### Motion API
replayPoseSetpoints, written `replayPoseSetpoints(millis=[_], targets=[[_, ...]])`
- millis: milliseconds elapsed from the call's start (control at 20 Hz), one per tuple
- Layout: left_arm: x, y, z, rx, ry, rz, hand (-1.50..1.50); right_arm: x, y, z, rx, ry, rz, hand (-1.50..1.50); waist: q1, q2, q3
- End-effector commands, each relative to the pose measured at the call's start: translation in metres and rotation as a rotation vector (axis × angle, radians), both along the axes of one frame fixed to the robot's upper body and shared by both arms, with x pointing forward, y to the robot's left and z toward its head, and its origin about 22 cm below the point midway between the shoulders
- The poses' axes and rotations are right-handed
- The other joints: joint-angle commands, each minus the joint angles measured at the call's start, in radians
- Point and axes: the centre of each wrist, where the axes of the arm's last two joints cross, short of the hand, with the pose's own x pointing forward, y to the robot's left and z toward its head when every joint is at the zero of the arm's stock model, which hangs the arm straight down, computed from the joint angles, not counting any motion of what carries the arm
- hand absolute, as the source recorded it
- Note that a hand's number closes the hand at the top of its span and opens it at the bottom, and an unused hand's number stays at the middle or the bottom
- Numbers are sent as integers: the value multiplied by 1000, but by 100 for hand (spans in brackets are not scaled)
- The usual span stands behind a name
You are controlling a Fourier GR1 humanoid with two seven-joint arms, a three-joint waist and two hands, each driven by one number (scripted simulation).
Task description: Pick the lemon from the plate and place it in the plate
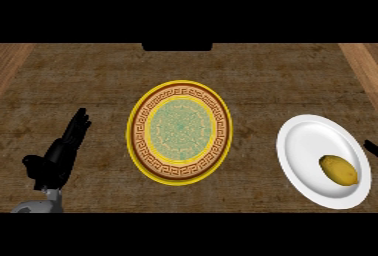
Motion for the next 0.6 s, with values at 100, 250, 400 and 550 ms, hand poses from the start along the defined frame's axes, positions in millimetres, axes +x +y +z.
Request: replayPoseSetpoints(millis=[100,250,400,550], targets=[[1,-4,13,-3,2,-5,0,16,-5,13,-95,70,-17,-150,-1,-1,0],[8,2,9,3,-7,3,0,18,1,-8,-150,104,-25,-150,-2,0,0],[7,9,-11,8,2,-9,0,24,2,-3,-144,152,-10,-150,-4,0,0],[2,-15,-16,-10,-4,-9,0,39,4,-25,-147,148,-14,-150,-1,0,1]])
